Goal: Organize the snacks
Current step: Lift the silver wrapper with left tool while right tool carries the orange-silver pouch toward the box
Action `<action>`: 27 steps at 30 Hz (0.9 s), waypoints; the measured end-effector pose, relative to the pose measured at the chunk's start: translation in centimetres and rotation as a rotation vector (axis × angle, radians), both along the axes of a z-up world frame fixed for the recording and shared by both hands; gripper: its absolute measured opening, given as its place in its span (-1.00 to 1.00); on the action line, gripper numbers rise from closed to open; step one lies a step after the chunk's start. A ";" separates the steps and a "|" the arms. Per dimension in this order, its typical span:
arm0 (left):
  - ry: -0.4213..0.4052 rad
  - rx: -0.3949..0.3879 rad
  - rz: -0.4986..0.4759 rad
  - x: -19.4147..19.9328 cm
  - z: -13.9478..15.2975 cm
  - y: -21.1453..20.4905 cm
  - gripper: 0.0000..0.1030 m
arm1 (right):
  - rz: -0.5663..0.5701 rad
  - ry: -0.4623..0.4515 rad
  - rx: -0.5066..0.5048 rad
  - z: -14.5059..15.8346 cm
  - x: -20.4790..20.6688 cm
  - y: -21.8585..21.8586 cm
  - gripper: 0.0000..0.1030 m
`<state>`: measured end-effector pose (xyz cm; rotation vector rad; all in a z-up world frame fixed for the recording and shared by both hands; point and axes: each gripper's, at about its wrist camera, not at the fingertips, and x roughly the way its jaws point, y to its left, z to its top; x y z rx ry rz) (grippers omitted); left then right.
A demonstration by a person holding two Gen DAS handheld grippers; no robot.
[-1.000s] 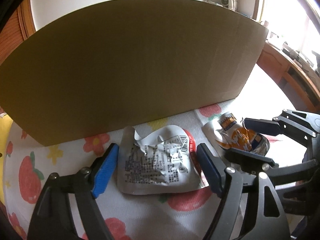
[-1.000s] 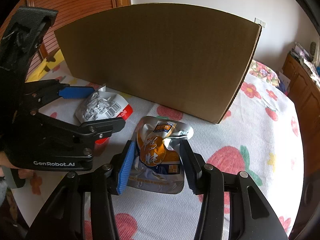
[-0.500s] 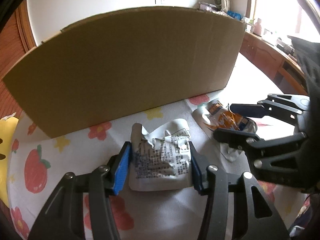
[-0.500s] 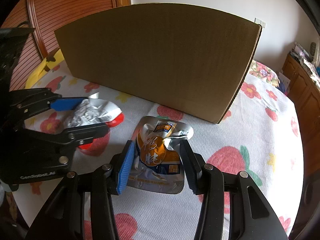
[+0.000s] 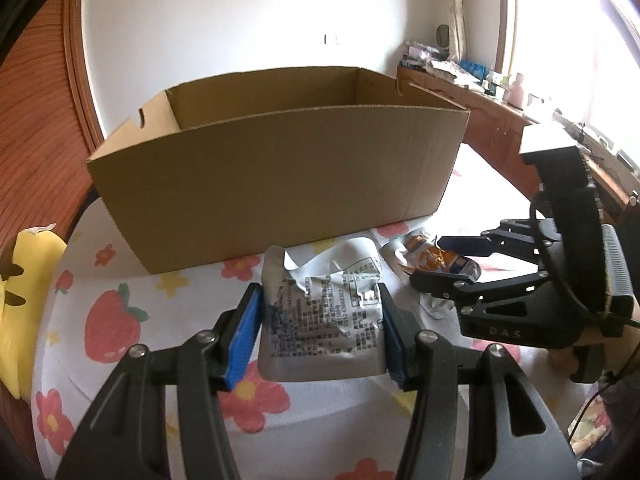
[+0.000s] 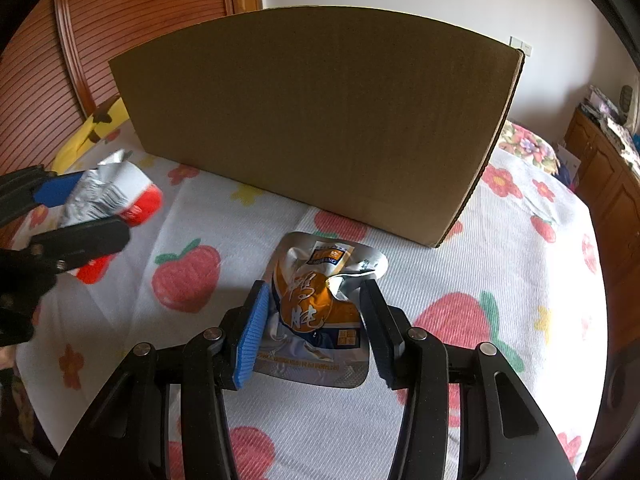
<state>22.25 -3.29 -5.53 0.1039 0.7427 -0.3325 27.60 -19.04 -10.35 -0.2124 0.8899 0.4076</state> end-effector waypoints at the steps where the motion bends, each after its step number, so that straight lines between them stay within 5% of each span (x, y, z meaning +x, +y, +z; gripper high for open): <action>1: -0.005 -0.003 0.003 0.0 0.3 0.0 0.04 | 0.000 0.000 -0.001 0.0 0.0 0.0 -0.06; 10: -0.030 -0.031 0.016 -1.5 1.4 0.6 0.04 | -0.005 0.009 -0.001 0.6 -0.9 0.1 -0.30; 27: -0.106 -0.042 0.015 -5.1 4.3 0.7 0.06 | -0.024 -0.072 0.061 4.5 -6.6 -1.2 -0.30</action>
